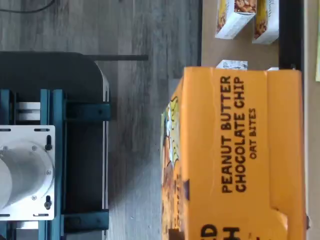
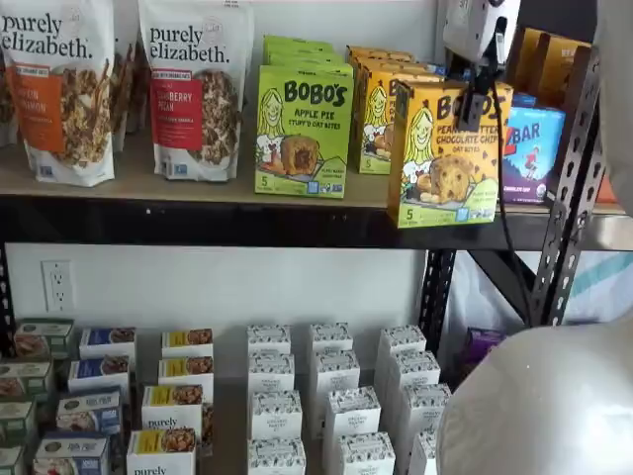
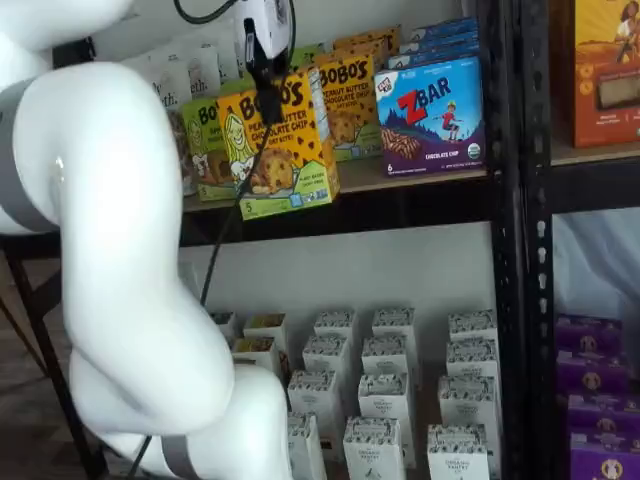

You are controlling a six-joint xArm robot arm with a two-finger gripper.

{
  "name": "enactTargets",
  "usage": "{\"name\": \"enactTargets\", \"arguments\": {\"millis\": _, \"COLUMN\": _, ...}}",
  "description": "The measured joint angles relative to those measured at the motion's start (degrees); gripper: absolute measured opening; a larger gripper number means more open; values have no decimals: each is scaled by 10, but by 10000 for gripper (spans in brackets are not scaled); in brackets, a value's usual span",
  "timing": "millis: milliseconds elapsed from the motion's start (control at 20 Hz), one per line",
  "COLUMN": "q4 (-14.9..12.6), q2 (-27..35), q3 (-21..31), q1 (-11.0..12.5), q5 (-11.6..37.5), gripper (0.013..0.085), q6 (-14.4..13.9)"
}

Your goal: Pick up the orange box on the top shelf, the fifth box from the left

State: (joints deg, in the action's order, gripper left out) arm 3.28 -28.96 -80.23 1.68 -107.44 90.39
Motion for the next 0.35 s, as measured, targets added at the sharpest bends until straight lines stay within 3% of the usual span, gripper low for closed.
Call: {"name": "enactTargets", "arguments": {"millis": 350, "q4": -3, "q2": -26, "q3": 36, "q1": -10, "q5": 11, "gripper": 250, "q6": -9}}
